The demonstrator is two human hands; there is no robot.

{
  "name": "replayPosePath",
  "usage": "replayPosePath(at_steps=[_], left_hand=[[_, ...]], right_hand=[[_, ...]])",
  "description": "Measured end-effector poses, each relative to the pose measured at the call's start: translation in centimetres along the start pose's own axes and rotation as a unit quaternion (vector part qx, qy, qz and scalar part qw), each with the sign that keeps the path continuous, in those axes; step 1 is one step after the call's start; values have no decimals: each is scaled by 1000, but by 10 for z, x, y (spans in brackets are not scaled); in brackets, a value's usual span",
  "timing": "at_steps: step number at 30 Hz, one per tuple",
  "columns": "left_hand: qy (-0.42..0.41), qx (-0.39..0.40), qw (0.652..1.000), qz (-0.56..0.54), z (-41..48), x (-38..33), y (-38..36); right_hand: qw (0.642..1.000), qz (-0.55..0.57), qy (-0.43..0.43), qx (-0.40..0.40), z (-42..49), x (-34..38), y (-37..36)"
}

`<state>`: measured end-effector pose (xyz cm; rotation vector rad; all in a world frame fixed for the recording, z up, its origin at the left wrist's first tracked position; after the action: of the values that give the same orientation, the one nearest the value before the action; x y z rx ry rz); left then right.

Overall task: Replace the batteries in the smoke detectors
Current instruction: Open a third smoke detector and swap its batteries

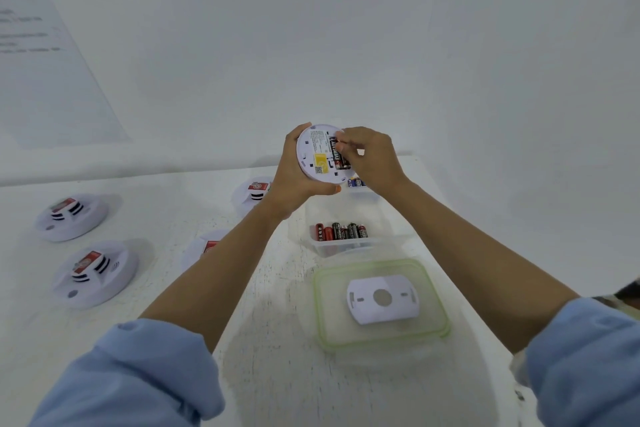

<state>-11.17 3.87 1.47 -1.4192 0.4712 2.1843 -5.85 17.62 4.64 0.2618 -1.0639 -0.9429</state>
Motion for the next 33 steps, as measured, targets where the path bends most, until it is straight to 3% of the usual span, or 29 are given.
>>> replayPosePath(at_steps=[5, 12, 18, 20, 22, 24, 28, 33], left_hand=[[8, -2, 1000, -11, -7, -3, -4], [26, -10, 1000, 9, -34, -10, -2], [15, -15, 999, 26, -70, -21, 5], [12, -13, 1000, 26, -79, -27, 5], [12, -12, 1000, 21, -90, -32, 4], [20, -9, 1000, 21, -103, -36, 3], [45, -9, 999, 16, -127, -37, 3], [49, 3, 998, 28, -143, -40, -1]], right_hand=[[997, -35, 18, 68, -12, 0, 4], [977, 93, -46, 187, -32, -2, 17], [988, 27, -6, 154, -76, 7, 50], [970, -24, -1, 241, -96, 13, 54], [924, -124, -11, 361, -116, 12, 48], [877, -217, -43, 428, -132, 3, 40], [846, -272, -57, 455, -147, -2, 31], [855, -276, -41, 437, -147, 7, 31]])
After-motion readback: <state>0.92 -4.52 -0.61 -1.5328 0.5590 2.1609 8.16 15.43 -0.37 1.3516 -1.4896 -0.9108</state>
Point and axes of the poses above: each hand's wrist, its own z-axis towards the middle knuckle, its own y-axis out of the back of the hand, x = y × z, the point moved 2 cm from there along z, towards the middle knuckle, and after that the axes turned 10 degrees about -z, right-handed, at the moved point
